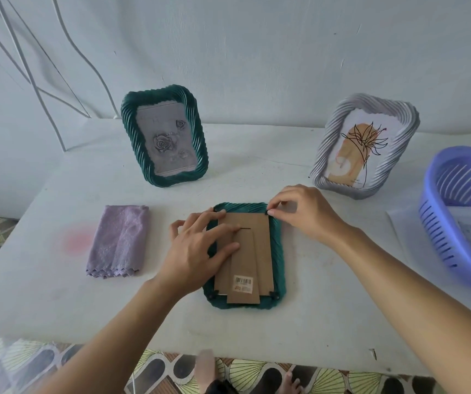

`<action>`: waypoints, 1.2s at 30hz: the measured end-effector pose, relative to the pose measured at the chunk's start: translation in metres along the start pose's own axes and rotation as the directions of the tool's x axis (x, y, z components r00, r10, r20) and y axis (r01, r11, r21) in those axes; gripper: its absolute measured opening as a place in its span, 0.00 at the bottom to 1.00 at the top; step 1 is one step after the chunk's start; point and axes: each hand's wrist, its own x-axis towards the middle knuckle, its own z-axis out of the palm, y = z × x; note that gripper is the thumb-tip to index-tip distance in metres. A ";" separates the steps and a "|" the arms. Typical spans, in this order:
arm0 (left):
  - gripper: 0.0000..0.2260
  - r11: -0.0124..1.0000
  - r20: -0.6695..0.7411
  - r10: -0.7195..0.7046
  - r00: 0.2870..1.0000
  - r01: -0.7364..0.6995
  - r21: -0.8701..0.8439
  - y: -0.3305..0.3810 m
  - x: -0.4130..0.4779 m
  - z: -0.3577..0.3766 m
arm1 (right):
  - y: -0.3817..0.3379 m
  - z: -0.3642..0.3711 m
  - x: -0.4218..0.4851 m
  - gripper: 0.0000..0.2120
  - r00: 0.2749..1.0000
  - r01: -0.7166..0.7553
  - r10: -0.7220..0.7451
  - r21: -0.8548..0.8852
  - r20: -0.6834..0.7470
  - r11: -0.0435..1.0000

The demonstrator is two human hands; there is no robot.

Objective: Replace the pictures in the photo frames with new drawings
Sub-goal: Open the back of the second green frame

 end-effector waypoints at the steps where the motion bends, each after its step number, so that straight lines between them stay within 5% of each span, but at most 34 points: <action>1: 0.19 1.000 -0.002 0.000 1.000 0.000 -0.004 0.000 0.000 0.000 | 0.000 0.000 0.000 0.01 1.000 0.003 -0.003 0.003 -0.002 1.000; 13: 0.20 1.000 -0.015 0.004 1.000 -0.004 0.013 -0.001 0.002 0.000 | -0.011 0.024 -0.008 0.03 0.958 -0.135 0.172 0.167 -0.231 0.977; 18: 0.23 0.999 0.008 0.008 1.000 -0.007 -0.046 -0.007 0.003 -0.003 | -0.019 0.036 -0.016 0.06 0.939 -0.052 0.057 0.023 -0.338 0.998; 23: 0.18 0.972 -0.076 -0.027 0.997 0.008 -0.233 -0.013 0.009 -0.009 | -0.042 0.046 -0.023 0.12 0.955 0.115 -0.152 -0.154 -0.254 0.981; 27: 0.10 0.943 -0.200 -0.076 0.977 0.005 -0.332 -0.028 0.019 -0.013 | -0.051 0.058 -0.028 0.17 0.980 0.120 -0.148 -0.203 -0.130 0.972; 30: 0.06 0.958 -0.201 -0.110 0.973 0.050 -0.282 -0.034 0.033 -0.024 | -0.052 0.062 -0.029 0.17 0.984 0.097 -0.125 -0.207 -0.127 0.974; 36: 0.02 0.992 -0.033 0.046 0.998 -0.049 -0.116 -0.041 0.060 -0.034 | -0.053 0.060 -0.029 0.20 0.990 0.073 -0.094 -0.198 -0.102 0.978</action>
